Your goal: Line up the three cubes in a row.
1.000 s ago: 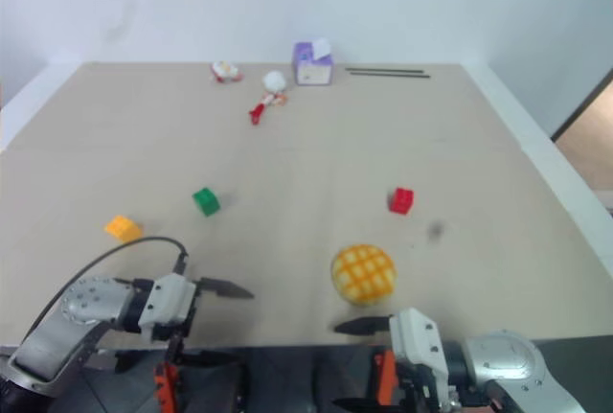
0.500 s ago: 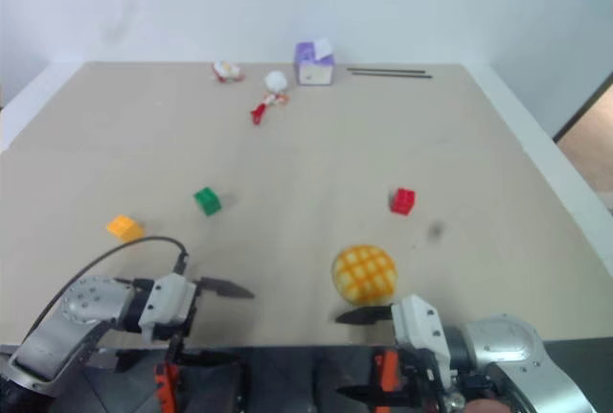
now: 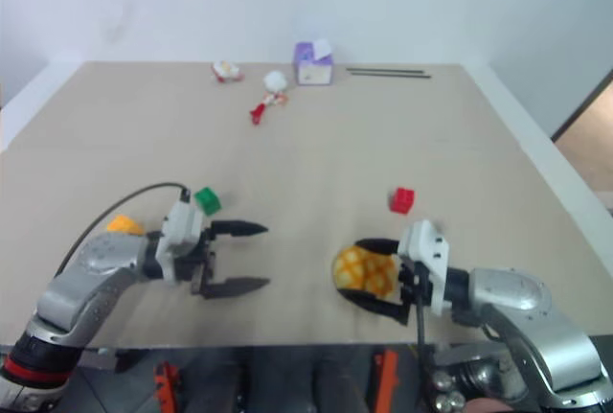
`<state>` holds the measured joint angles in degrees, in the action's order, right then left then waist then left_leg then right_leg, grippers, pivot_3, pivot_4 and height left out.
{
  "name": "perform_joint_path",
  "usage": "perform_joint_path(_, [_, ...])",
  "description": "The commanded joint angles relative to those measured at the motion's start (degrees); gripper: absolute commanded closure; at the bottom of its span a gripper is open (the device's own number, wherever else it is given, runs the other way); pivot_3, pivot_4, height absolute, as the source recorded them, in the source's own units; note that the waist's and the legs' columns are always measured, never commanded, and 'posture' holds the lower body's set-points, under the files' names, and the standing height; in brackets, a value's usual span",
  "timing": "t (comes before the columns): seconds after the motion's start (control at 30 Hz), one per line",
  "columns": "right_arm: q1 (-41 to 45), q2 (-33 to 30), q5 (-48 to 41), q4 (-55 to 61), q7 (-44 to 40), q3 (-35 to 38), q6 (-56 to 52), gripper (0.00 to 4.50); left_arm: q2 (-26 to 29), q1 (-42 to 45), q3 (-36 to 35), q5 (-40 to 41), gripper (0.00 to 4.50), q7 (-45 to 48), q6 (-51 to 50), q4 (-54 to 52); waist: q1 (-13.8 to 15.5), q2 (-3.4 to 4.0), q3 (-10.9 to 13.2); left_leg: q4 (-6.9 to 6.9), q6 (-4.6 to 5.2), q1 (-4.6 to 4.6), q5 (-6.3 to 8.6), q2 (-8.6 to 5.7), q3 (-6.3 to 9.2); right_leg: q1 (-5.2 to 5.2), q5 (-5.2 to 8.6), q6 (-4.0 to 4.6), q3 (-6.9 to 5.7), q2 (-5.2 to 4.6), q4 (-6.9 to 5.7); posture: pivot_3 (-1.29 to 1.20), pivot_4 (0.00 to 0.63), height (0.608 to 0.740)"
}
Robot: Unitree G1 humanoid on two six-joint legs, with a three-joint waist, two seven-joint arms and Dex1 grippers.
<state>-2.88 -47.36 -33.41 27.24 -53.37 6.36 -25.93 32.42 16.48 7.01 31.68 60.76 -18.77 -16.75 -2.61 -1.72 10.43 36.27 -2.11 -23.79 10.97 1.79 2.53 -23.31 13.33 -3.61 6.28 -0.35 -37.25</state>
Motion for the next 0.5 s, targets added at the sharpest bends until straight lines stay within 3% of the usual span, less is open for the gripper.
perform_joint_path(0.03, [0.2, 0.5, 1.4, -0.2, 0.5, -1.4, -0.6, 0.0, -1.4, 3.2, -1.7, -0.5, 0.08, -2.1, 0.5, 1.4, 0.0, 0.0, 0.0, 0.0, 0.02, -0.04, 0.01, 0.0, 0.06, -0.01, 0.01, 0.0, -0.03, 0.03, 0.0, 0.0, 0.15, 0.74])
perform_joint_path(0.27, [-0.2, -0.7, 8.2, -5.1, -0.5, -4.5, 2.0, 0.0, -4.1, 2.9, -0.6, 0.3, 0.08, -1.6, 0.9, 0.5, 0.0, 0.01, 0.0, 0.02, 0.07, -0.04, 0.05, -0.03, 0.08, 0.03, 0.03, -0.05, -0.02, 0.01, 0.0, 0.0, 0.15, 0.74])
perform_joint_path(0.5, [1.4, 1.3, 12.0, -9.5, 2.0, -4.9, 4.5, 2.23, -5.9, 3.7, 0.6, -1.7, 0.0, -1.8, 2.0, 1.5, 0.1, -0.01, 0.0, 0.22, 0.08, 0.01, 0.01, -0.04, 0.06, 0.17, -0.08, -0.04, -0.01, 0.0, 0.0, 0.0, 0.15, 0.74])
